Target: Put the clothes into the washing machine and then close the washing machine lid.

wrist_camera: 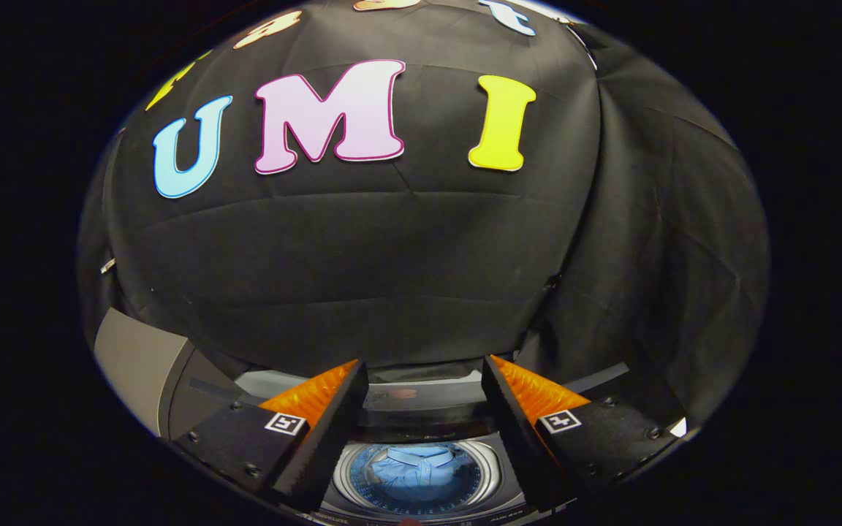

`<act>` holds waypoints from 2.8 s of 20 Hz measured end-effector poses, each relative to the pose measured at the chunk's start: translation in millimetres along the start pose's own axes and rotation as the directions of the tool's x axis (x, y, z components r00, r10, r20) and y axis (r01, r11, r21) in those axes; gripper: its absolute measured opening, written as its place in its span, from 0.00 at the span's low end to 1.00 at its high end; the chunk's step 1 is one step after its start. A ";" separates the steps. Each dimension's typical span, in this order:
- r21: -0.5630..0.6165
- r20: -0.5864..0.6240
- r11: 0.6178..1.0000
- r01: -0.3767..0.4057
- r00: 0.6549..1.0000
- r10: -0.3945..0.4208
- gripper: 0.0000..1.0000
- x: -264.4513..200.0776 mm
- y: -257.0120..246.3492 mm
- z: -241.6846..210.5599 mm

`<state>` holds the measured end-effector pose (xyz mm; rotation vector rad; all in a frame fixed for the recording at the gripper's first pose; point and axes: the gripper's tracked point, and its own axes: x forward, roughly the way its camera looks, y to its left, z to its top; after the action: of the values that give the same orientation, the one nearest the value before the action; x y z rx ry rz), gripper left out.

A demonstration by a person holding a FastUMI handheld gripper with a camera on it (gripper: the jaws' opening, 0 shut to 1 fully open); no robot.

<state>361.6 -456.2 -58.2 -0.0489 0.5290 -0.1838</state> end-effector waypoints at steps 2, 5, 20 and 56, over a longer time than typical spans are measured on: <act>-0.001 0.000 1.000 -0.001 1.000 0.001 1.00 0.1 0.4 -0.2; 0.002 0.005 1.000 0.000 1.000 0.000 1.00 -0.8 0.5 0.5; 0.004 0.009 1.000 -0.015 1.000 0.015 0.99 -0.3 1.7 1.4; -0.033 -0.360 0.998 -0.045 0.932 0.030 0.99 -5.8 -4.6 -167.1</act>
<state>271.3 -459.4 -199.0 -0.0454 0.8999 -0.1446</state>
